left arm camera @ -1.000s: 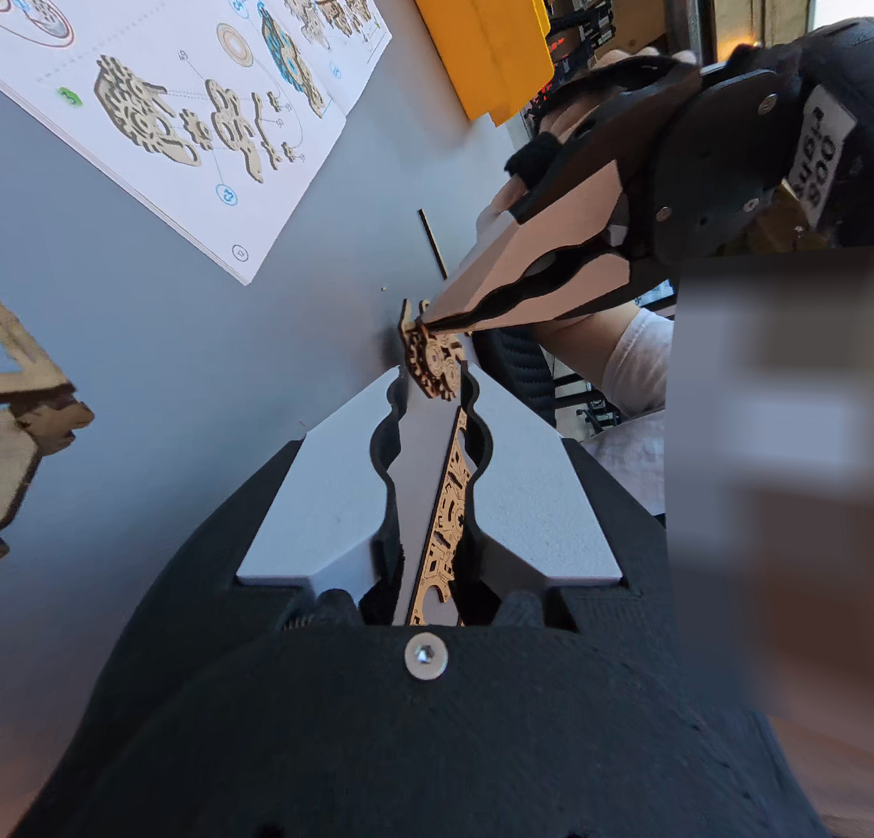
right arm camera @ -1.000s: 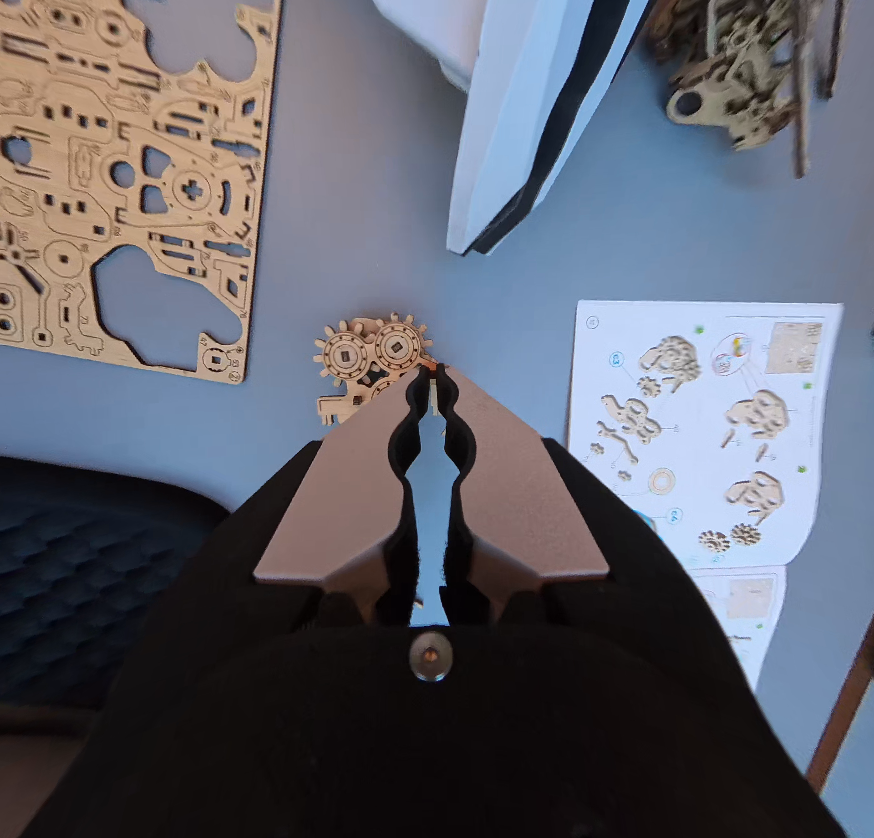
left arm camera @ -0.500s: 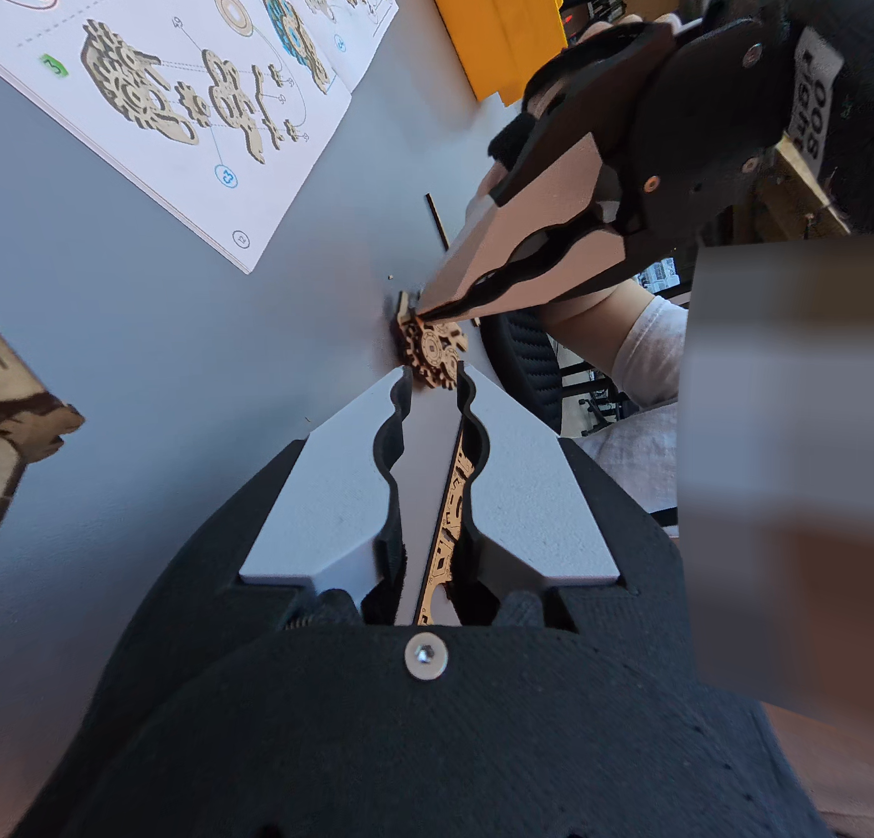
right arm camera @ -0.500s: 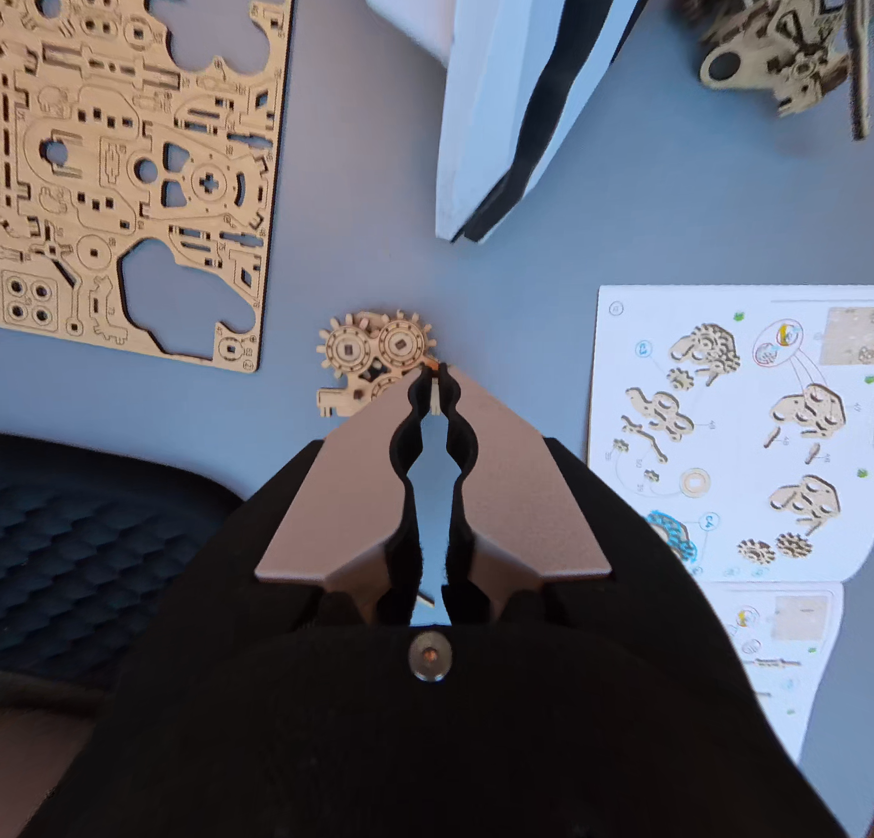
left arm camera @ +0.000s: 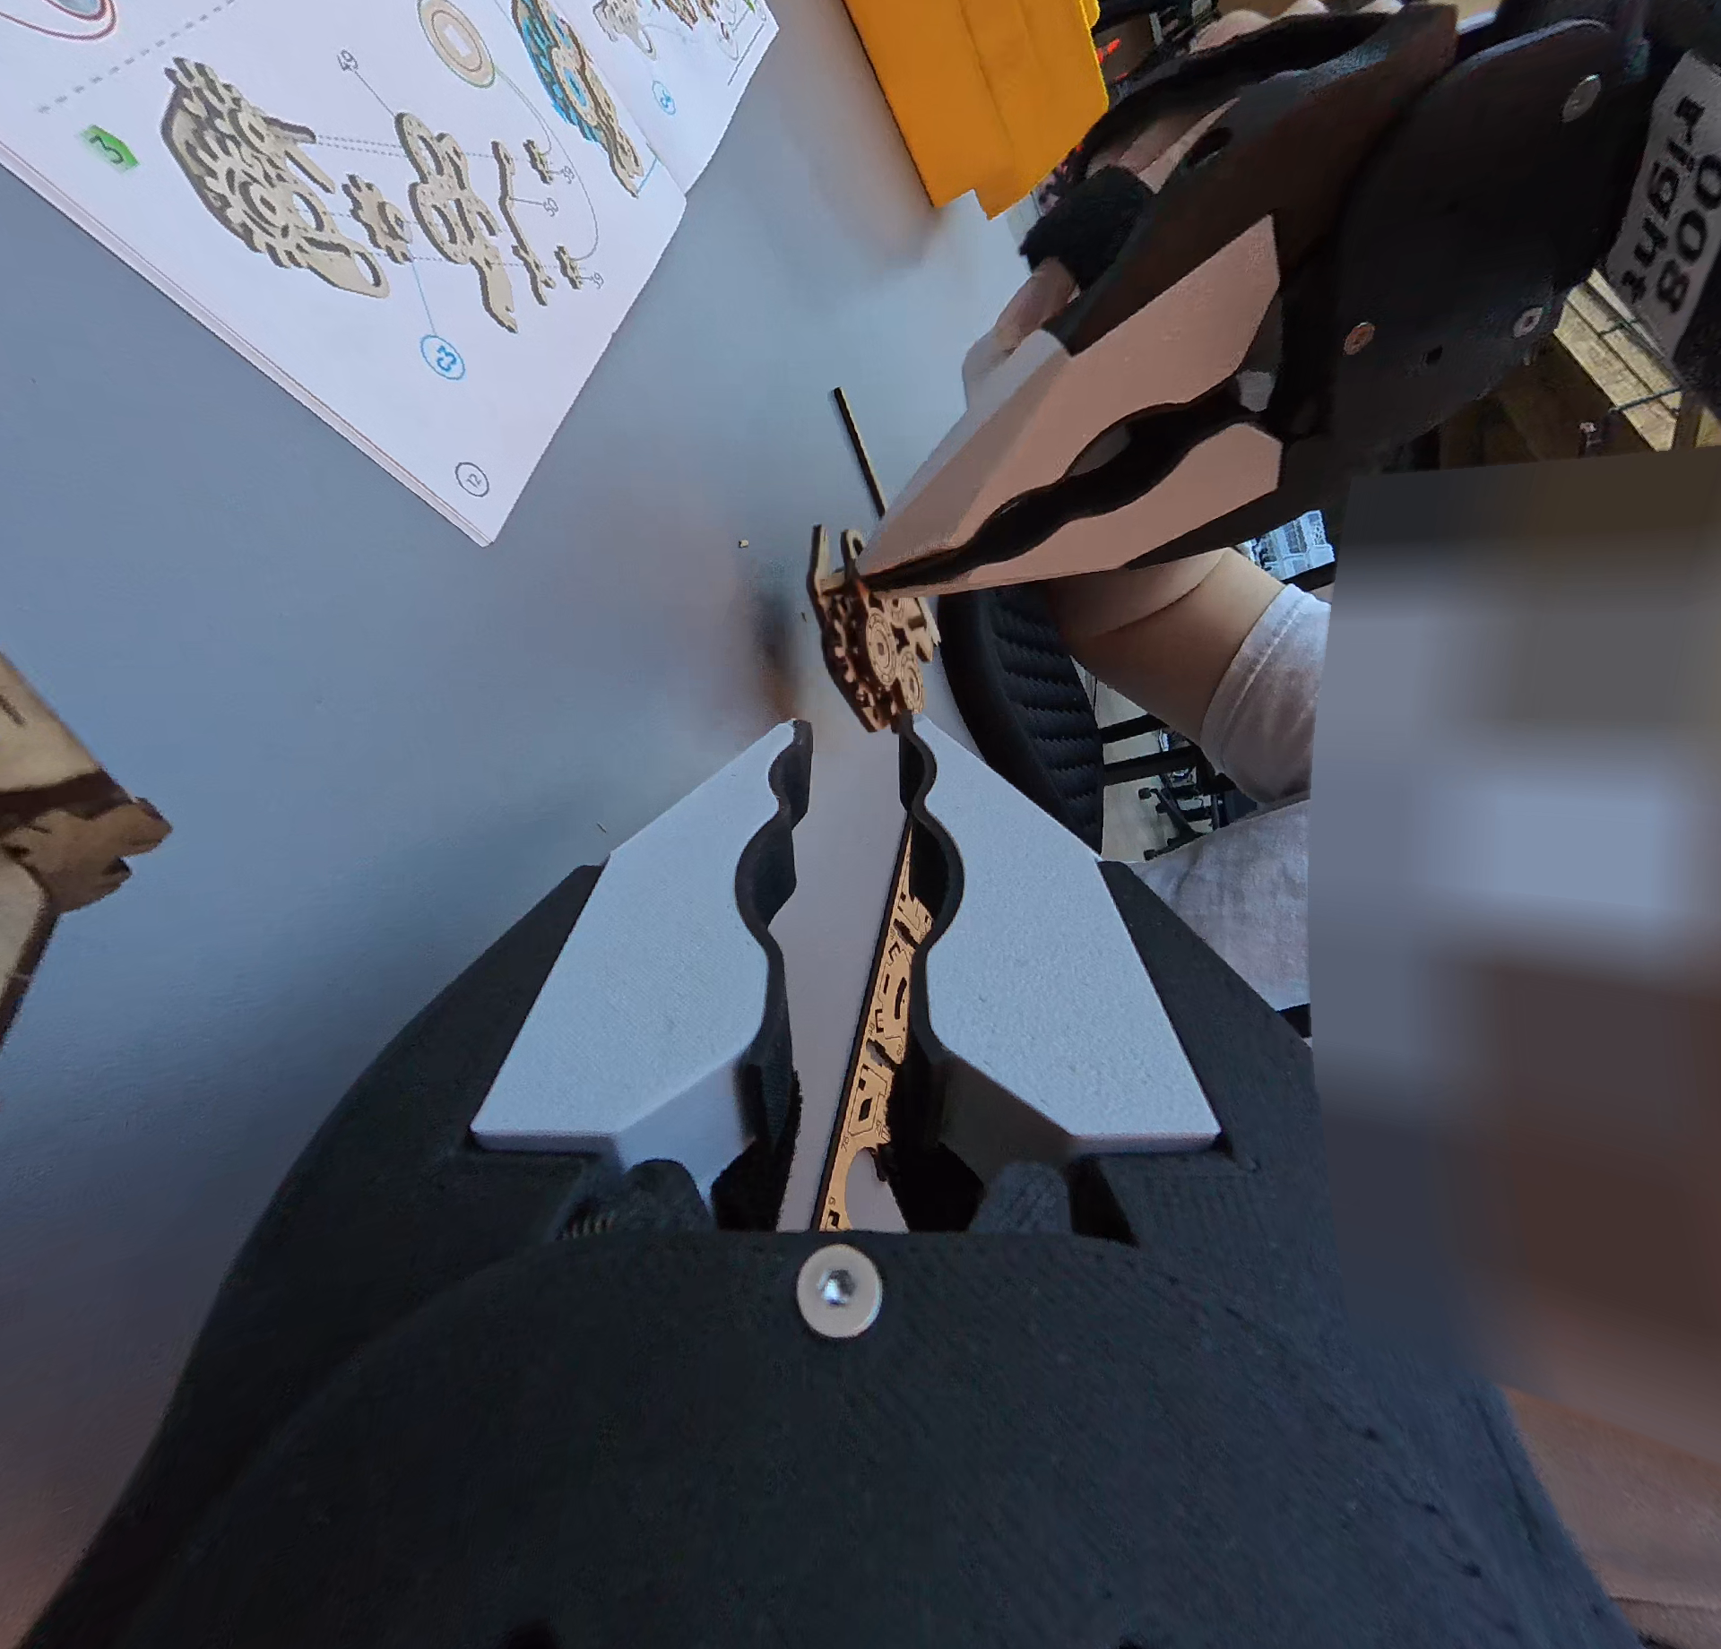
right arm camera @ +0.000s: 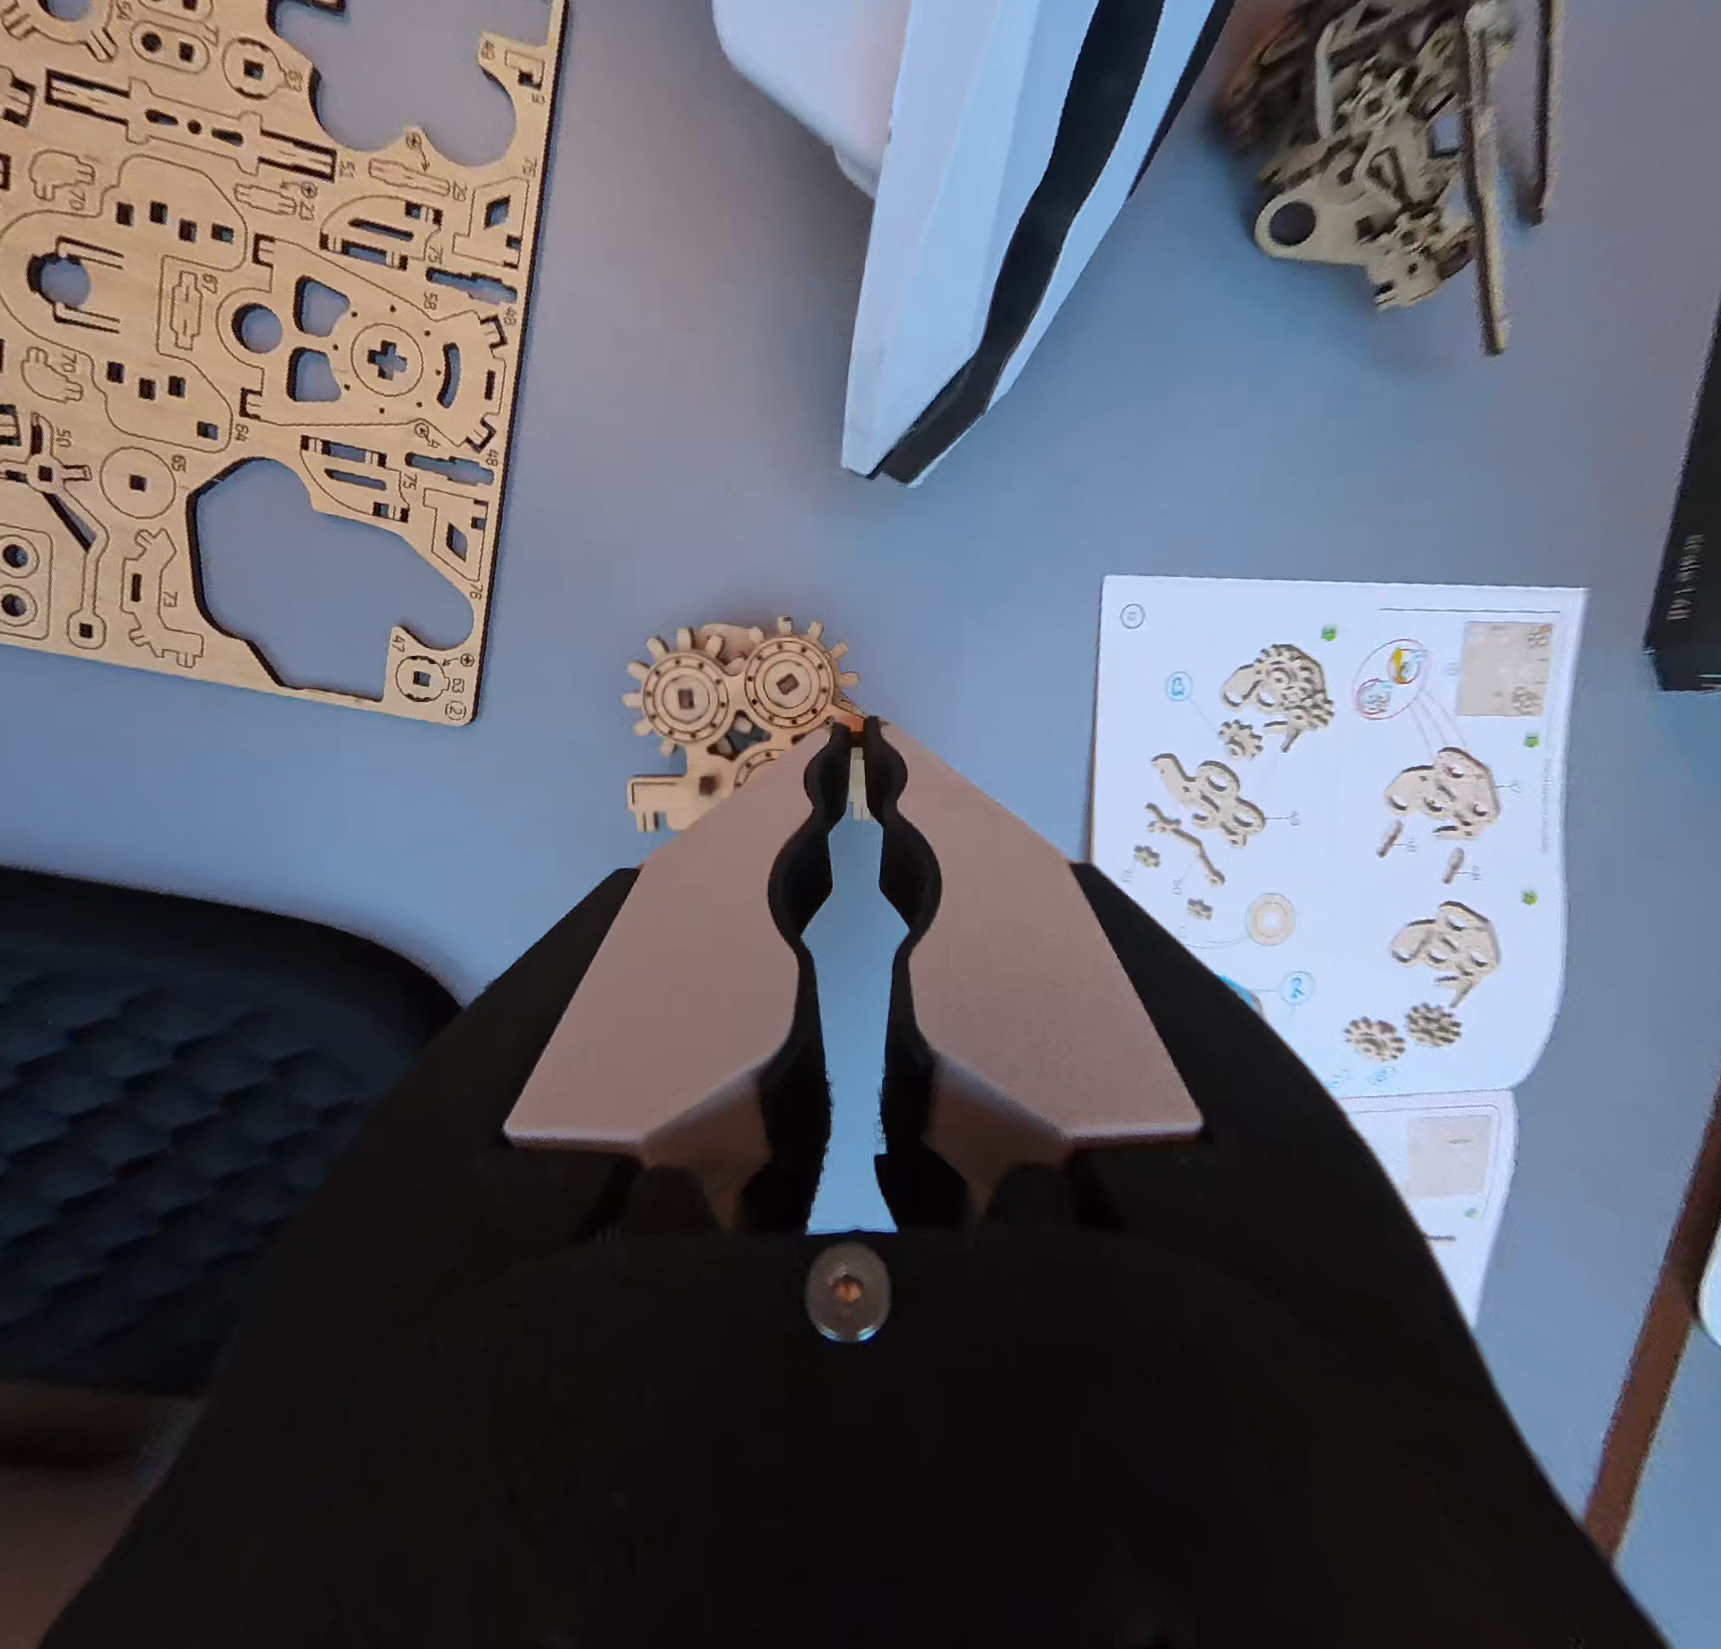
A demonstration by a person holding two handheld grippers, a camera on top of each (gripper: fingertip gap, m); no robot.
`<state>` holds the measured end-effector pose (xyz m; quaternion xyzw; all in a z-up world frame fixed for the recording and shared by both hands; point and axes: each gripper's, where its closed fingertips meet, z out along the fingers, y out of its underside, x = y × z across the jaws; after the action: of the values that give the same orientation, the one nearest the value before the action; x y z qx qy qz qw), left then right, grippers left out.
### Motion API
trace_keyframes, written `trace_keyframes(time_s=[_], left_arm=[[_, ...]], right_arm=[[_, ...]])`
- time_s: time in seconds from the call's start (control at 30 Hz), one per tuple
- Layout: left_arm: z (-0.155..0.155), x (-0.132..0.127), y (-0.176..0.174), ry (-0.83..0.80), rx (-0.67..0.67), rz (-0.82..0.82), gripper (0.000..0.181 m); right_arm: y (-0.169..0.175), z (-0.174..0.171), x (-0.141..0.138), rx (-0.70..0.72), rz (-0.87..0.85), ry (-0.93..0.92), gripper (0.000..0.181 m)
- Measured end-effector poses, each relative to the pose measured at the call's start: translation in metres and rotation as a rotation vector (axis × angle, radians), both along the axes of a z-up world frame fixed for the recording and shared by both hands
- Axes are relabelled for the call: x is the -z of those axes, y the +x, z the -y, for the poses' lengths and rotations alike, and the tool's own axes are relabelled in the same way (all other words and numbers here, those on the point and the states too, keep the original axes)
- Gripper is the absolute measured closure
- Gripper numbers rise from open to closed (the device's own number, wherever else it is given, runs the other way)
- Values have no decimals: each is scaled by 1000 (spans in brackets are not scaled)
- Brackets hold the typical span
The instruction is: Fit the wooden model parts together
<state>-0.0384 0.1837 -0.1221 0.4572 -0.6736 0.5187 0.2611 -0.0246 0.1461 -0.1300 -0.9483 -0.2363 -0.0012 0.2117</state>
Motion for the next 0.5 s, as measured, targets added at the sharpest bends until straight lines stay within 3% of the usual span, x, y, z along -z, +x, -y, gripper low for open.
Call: trace_keyframes(time_s=[0.07,0.17,0.27,0.37,0.5], left_arm=[[0,1,0,1,-2,-1,165],[1,1,-1,0,4,-5,165],[2,1,-1,4,8,0,164],[2,0,-2,2,9,-1,165],[1,-1,-1,3,4,7,165]], right_arm=[[3,4,21,12,-21,-76,181],[4,0,2,4,15,-16,180],[3,2,20,23,-20,-67,180],[6,2,7,7,45,-40,180],[1,1,15,24,-21,-77,180]])
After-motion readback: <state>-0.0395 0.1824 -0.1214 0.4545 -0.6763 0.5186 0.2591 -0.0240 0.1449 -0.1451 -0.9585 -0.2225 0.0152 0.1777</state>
